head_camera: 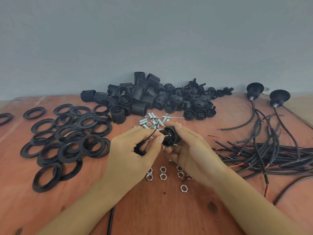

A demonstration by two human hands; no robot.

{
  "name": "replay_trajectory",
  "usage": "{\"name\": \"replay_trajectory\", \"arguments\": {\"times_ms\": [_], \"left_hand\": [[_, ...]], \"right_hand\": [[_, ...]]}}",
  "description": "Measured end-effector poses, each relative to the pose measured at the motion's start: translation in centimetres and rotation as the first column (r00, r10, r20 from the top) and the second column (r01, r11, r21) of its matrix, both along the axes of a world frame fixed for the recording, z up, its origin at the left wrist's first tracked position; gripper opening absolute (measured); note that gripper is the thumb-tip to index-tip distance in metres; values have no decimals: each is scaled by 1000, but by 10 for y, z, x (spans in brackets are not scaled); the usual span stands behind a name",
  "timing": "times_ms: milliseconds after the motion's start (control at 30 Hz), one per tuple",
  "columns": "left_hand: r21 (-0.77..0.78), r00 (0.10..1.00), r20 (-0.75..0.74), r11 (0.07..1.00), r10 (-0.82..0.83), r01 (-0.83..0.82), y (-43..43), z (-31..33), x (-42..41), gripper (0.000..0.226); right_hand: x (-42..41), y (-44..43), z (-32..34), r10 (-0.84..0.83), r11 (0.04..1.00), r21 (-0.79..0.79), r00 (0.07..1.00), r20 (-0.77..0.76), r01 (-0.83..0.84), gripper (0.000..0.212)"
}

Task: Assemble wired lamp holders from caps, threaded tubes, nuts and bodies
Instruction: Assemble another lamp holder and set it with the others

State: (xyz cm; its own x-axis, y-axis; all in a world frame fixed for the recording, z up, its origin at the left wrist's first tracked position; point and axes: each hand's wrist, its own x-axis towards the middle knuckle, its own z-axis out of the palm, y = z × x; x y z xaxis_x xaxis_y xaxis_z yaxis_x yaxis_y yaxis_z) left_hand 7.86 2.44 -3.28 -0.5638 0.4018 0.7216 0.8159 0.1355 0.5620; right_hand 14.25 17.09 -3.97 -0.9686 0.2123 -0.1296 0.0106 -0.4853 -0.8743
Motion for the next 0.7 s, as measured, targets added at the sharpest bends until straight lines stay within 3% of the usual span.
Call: {"name": "replay_trajectory", "arguments": {"times_ms": [133,700], "left_hand": [[-7,1000,4,1000,9,-9,0,0,0,5],[-18,1000,-8,1000,20,-20,-1,1,-2,7]], "right_hand": [[2,-2,0,10,1000,21,999,-37,-9,41],[4,-4,1,10,999,47,997,-82,-6,37]]}}
